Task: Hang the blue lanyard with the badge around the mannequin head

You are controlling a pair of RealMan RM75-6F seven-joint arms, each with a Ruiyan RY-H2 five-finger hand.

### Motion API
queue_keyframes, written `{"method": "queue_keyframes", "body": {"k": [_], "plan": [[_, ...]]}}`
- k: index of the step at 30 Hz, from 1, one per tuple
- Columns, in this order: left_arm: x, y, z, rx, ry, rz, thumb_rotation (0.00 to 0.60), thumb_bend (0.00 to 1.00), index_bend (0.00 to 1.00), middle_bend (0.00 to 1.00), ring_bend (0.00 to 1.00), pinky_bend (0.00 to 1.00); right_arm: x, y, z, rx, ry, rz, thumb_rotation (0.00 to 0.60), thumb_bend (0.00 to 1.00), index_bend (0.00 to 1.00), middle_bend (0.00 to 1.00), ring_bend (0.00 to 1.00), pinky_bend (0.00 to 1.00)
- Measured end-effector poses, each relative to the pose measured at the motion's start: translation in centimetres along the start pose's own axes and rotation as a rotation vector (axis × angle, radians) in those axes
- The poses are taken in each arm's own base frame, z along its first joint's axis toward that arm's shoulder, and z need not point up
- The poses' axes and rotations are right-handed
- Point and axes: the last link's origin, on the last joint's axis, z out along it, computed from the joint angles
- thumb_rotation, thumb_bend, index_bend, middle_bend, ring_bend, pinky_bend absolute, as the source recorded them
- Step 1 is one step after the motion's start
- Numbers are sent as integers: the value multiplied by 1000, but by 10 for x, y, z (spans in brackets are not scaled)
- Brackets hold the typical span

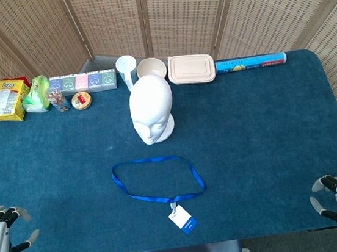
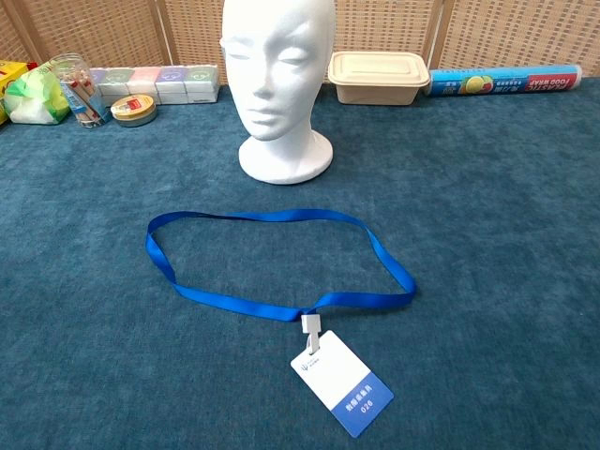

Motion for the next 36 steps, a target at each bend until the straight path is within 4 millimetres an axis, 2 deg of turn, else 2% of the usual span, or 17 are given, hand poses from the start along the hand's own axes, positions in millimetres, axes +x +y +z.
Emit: {"method": "queue_keyframes", "body": {"k": [14,20,26,29,31,34,36], "plan": [[3,4,3,-11,3,4,598,190,505,411,343,174,0,-4,4,19,-3,34,600,339,516,517,520,487],[4,5,6,-21,0,17,592,189,505,411,343,173,2,-13,15,56,6,80,600,338,510,516,519,488],[4,11,12,-45,-14,32,599,190,505,412,343,174,-1,-29,34,107,7,149,600,335,446,509,518,513],[5,12,15,-47,-15,39,597,190,505,412,343,174,-5,-41,43,139,-10,188,600,323,403,503,548,579],[5,13,17,-47,-14,51,596,190,505,412,343,173,-9,-49,50,157,-30,199,600,311,383,507,609,663],[2,15,24,-45,-21,66,596,189,505,412,343,174,-16,-62,63,180,-57,186,600,294,375,609,815,877],[1,17,28,-44,-26,70,597,190,505,412,343,174,-20,-73,73,185,-57,170,600,286,375,711,934,967]]}}
